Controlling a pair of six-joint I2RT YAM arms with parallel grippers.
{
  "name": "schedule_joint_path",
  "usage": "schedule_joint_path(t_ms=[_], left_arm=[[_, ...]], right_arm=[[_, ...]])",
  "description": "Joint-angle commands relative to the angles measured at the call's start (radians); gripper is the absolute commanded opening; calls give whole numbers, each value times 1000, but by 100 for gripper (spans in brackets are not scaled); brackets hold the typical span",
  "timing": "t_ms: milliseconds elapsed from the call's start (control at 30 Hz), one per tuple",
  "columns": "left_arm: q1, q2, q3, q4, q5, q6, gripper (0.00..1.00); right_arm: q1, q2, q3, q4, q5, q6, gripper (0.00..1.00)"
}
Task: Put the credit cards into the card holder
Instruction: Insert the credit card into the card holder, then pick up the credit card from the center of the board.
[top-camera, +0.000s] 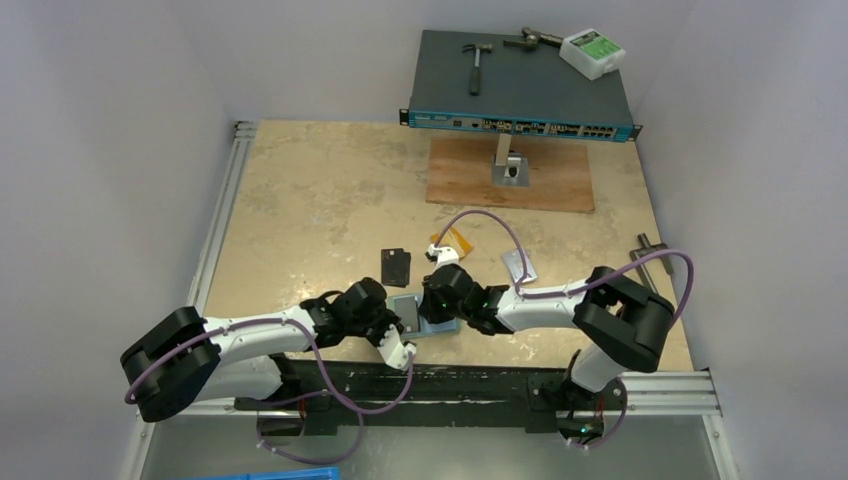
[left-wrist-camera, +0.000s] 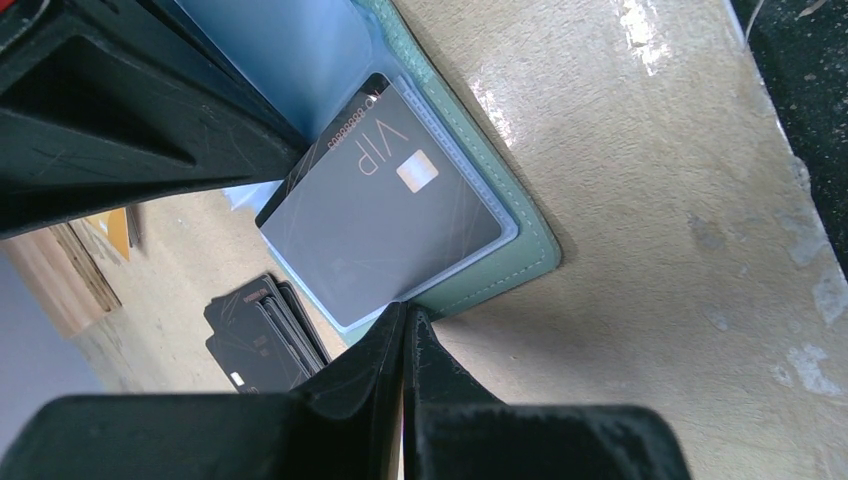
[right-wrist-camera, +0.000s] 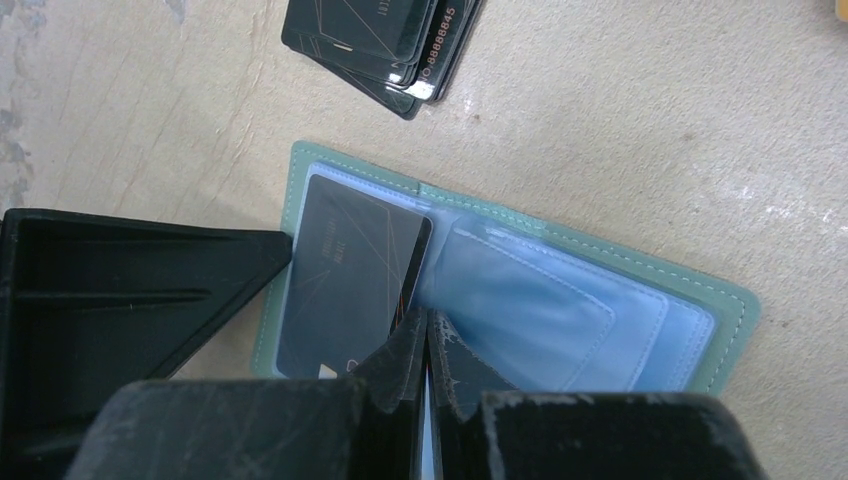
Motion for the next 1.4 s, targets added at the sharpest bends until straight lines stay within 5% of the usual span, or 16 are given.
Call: schedule_joint_path(t_ms=[0,400,633,867,1000,1167,1267,1367], left_arm=[[-9,10,-19,-1,55,-1,0],[-9,15,61,-123,40,-86,0],[-3,37,223,-309,4,-207,8],[5,71,390,-542,-87,-281,29],[5,72,480,-648,-145,-315,64],[23,68,624,-712,-269,-379,67],[66,81,726,-720,-321,-454,98],[141,103,822,-729,-335,-533,100]], right_arm=[[30,19,58,72,-128,-19,0],[-40,-134,-61,20,-119,27,9],[-117,-298,-61,-130,-58,-3,39],[-324,-397,-24,-222,-81,-86,53],[-387,-366,9,-259,-60,-118,54],[-428,-359,37,-271,-42,-133,61],[-450,-354,65,-291,-63,-141,71],[-468,-358,90,-301,-76,-148,86]])
